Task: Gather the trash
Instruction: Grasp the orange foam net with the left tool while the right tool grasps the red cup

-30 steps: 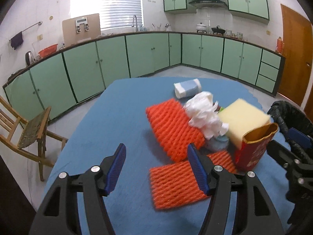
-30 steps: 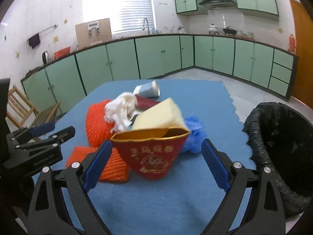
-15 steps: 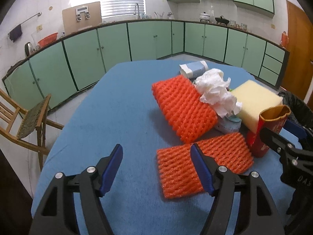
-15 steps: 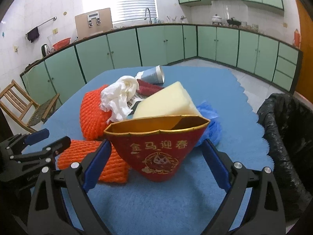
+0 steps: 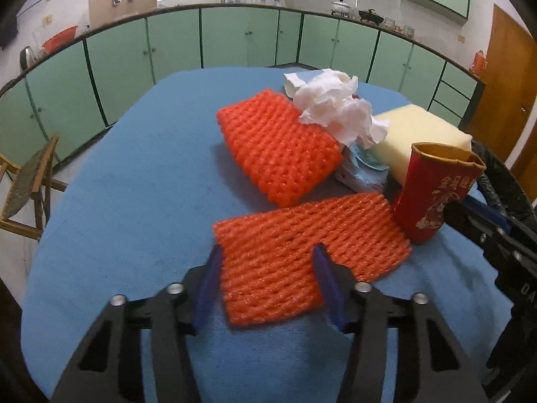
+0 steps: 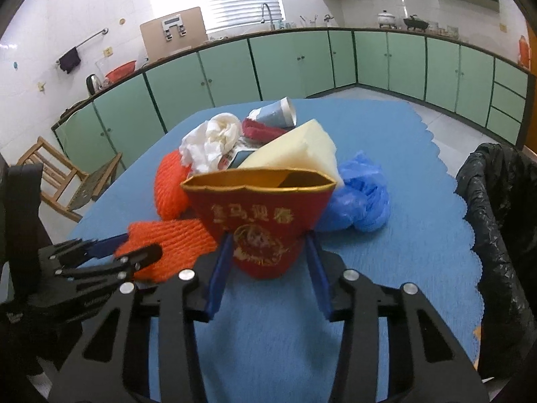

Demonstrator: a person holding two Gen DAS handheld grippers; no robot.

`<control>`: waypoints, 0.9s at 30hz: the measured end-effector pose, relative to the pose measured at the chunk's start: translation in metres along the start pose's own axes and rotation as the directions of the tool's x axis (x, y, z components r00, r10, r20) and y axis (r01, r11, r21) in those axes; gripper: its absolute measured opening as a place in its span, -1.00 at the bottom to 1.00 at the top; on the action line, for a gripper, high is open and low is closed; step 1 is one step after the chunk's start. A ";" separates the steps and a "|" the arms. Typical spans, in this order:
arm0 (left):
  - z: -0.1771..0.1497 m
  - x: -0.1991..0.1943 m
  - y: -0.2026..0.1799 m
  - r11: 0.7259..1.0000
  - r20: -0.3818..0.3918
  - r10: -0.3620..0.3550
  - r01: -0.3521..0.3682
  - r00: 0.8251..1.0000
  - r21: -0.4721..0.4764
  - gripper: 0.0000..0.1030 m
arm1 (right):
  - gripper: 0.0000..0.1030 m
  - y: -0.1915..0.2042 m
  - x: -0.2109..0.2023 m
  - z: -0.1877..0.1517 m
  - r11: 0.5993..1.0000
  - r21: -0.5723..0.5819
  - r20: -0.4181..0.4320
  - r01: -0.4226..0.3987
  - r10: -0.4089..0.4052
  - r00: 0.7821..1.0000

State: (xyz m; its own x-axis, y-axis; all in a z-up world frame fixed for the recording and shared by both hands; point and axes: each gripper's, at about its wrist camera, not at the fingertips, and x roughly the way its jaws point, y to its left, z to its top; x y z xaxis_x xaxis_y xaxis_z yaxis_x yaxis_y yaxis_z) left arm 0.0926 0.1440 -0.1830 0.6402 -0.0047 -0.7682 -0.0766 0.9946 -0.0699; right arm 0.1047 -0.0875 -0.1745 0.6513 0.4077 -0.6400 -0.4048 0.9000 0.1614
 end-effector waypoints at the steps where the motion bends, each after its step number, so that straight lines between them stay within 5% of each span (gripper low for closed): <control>1: 0.000 0.000 -0.001 1.000 0.000 -0.008 0.008 1.000 0.002 -0.17 | -0.16 0.000 -0.001 0.000 1.000 -0.002 0.003 0.007 -0.007 1.000; 5: 0.000 -0.001 -0.004 0.999 0.007 -0.041 0.041 0.999 0.011 -0.55 | 0.14 -0.006 -0.003 0.003 1.000 0.020 0.016 0.019 -0.019 1.000; 9: -0.001 -0.003 -0.008 0.999 0.020 -0.048 0.047 0.999 0.027 -0.63 | 0.49 -0.007 0.001 0.006 1.000 0.014 0.017 0.008 -0.008 1.000; 27: 0.010 -0.010 0.014 0.998 0.074 0.061 -0.061 0.995 -0.011 -0.64 | 0.25 0.015 -0.015 0.009 0.993 -0.053 -0.006 -0.104 0.104 0.995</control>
State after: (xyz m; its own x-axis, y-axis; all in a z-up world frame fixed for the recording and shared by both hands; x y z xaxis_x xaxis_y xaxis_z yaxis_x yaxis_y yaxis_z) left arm 0.0927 0.1592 -0.1698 0.6889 0.0640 -0.7220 -0.1239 0.9918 -0.0303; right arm 0.0945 -0.0791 -0.1558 0.6020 0.4981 -0.6242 -0.5038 0.8433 0.1871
